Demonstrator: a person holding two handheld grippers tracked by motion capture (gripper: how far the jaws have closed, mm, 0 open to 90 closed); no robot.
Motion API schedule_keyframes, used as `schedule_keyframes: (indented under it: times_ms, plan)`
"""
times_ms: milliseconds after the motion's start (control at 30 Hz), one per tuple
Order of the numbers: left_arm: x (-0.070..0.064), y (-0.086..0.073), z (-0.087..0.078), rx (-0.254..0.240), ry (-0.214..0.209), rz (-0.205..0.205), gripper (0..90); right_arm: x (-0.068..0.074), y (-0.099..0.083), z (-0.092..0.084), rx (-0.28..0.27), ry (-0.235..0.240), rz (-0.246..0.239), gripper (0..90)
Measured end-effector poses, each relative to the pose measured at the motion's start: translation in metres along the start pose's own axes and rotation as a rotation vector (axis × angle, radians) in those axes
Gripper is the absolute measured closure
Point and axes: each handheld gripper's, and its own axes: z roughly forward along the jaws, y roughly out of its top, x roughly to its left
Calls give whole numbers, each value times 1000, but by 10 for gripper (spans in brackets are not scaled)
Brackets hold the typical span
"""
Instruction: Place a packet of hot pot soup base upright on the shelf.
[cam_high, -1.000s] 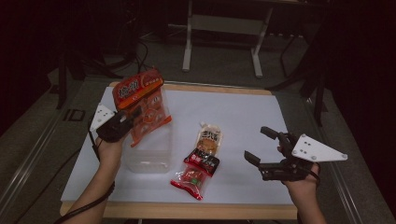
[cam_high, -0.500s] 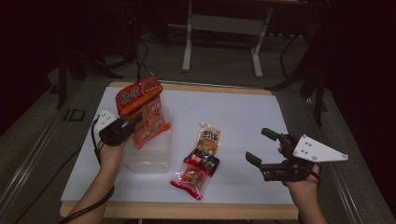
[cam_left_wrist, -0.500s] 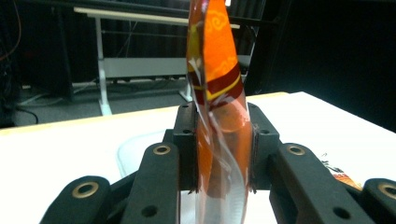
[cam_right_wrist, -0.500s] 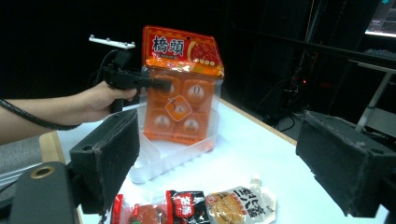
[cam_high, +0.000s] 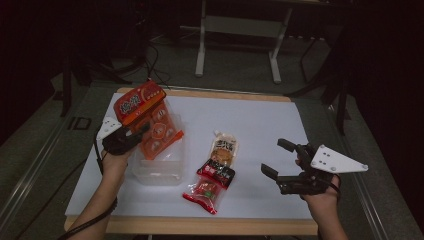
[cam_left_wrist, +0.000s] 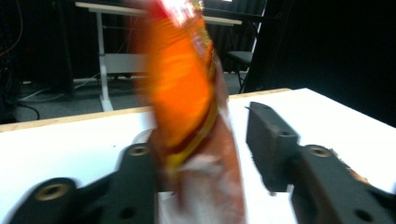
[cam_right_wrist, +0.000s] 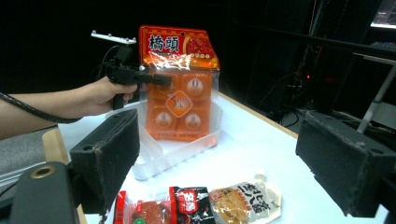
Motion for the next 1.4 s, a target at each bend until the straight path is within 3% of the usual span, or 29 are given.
schedule_keyframes:
  times_ms: [267, 333, 433, 533, 633, 767, 1033, 1200, 1333, 1400]
  plan:
    - [-4, 2, 0, -17, -5, 13, 301, 0, -1, 2, 4, 1, 1, 134]
    - [-5, 3, -1, -24, -1, -5, 200, 0, 0, 2, 6, 1, -1, 134]
    - [-5, 7, -3, -33, 6, -22, 120, 0, 0, 1, 6, 0, -1, 134]
    - [-5, 9, -5, -11, 10, -29, 24, 0, 0, 1, 6, -2, 1, 134]
    - [-8, 11, -10, -11, -1, -6, 22, 0, -1, 1, 6, -2, 2, 134]
    - [-9, 13, -17, -12, -11, -11, 22, 0, -2, 0, 7, -4, 6, 134]
    - [-15, 16, -35, -9, 9, -3, 17, 0, -4, 1, 6, -2, 18, 134]
    - [-20, 13, -50, -8, 26, 1, 17, 1, -4, 2, 4, 2, 17, 135]
    - [-24, 8, -63, -15, 20, -24, 14, 3, -4, 3, 8, 8, 12, 137]
    - [-28, 6, -69, -13, 25, -13, 13, 3, -4, 3, 7, 9, 14, 137]
